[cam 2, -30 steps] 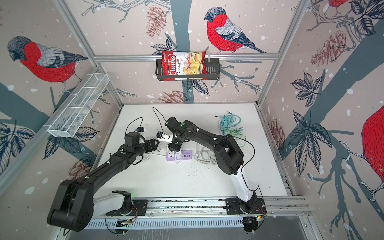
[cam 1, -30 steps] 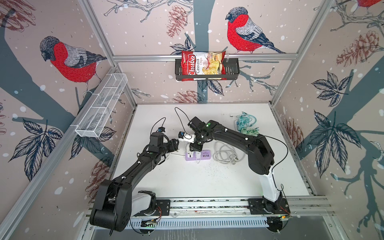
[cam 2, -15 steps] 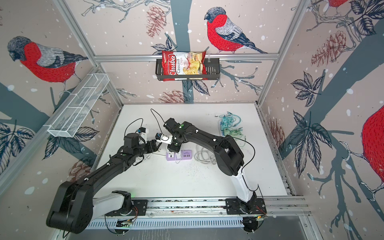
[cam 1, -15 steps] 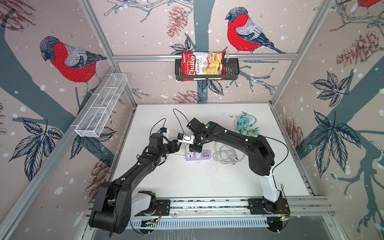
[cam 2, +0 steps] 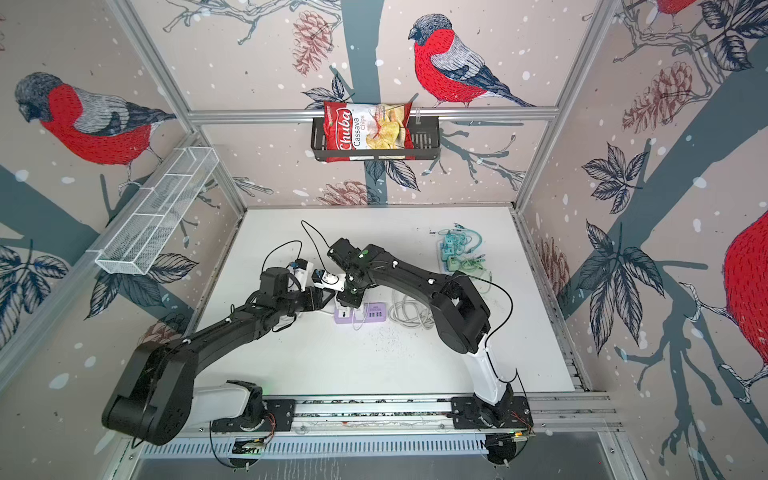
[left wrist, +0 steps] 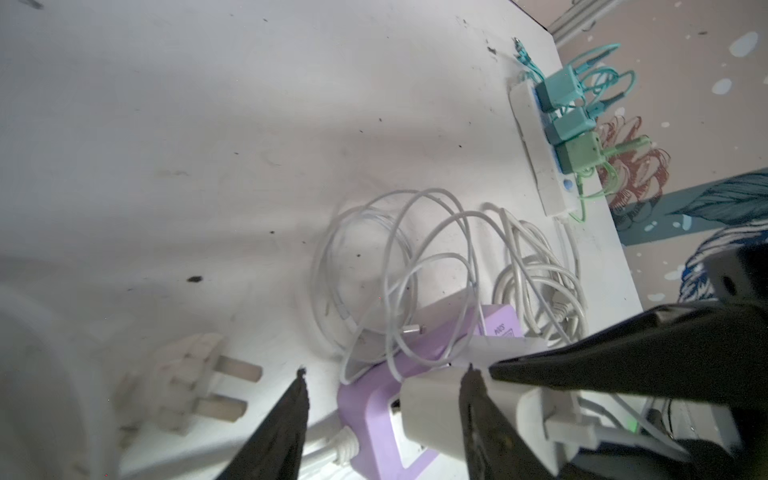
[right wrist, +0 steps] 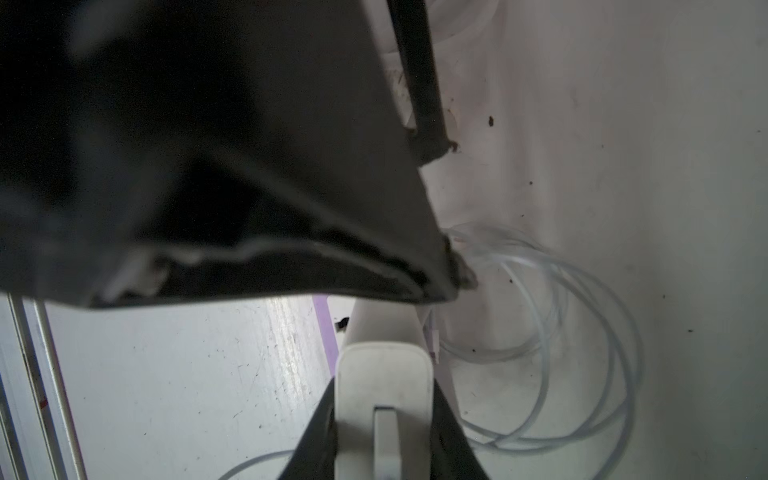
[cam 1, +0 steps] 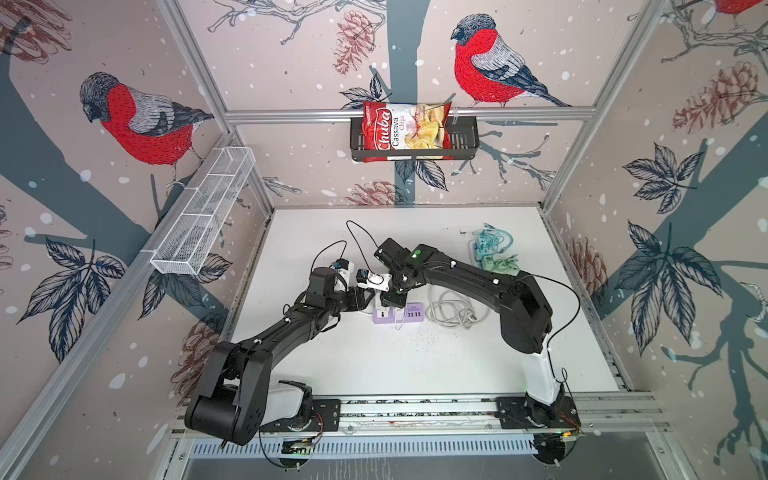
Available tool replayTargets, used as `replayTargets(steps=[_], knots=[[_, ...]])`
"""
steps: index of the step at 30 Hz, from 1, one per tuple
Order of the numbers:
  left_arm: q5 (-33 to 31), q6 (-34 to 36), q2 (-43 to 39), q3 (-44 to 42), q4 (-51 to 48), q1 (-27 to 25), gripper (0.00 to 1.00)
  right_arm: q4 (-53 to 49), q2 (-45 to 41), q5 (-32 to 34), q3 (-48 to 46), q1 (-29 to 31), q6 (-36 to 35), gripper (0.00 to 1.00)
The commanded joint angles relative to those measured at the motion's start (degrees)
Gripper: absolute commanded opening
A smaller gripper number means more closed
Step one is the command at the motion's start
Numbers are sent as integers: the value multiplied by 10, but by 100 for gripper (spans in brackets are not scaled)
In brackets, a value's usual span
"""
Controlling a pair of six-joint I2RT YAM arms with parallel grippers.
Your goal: Insert the plug
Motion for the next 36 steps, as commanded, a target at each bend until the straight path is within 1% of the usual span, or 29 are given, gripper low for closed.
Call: replayTargets(steps=[1,5,10,14,19,23,27,30,36], knots=[[19,15,10,6,39,-7,58,-24,0,-6,2,1,-6,11],[15,16,40,11,47,-9,58,-18,-1,-9,-2,0,-6,11],[-4,22,77,15,51,-10,49,-16,-1,-9,-2,-3,-6,11],[-29,32,106,17,58,-10,45,-15,-3,-13,-1,-3,-6,11],[-61,33,153,24,93,-9,39,-4,-16,-21,-14,-3,-7,11],[-53,32,187,40,117,-9,35,-4,-17,-16,-22,-3,-5,11],[-68,28,193,49,130,-9,31,8,-22,-16,-29,-2,-2,11],[-65,25,188,53,132,-9,30,14,-20,-19,-28,-3,-3,11],[-70,26,191,56,131,-9,30,6,-2,-4,-7,-2,-7,11]])
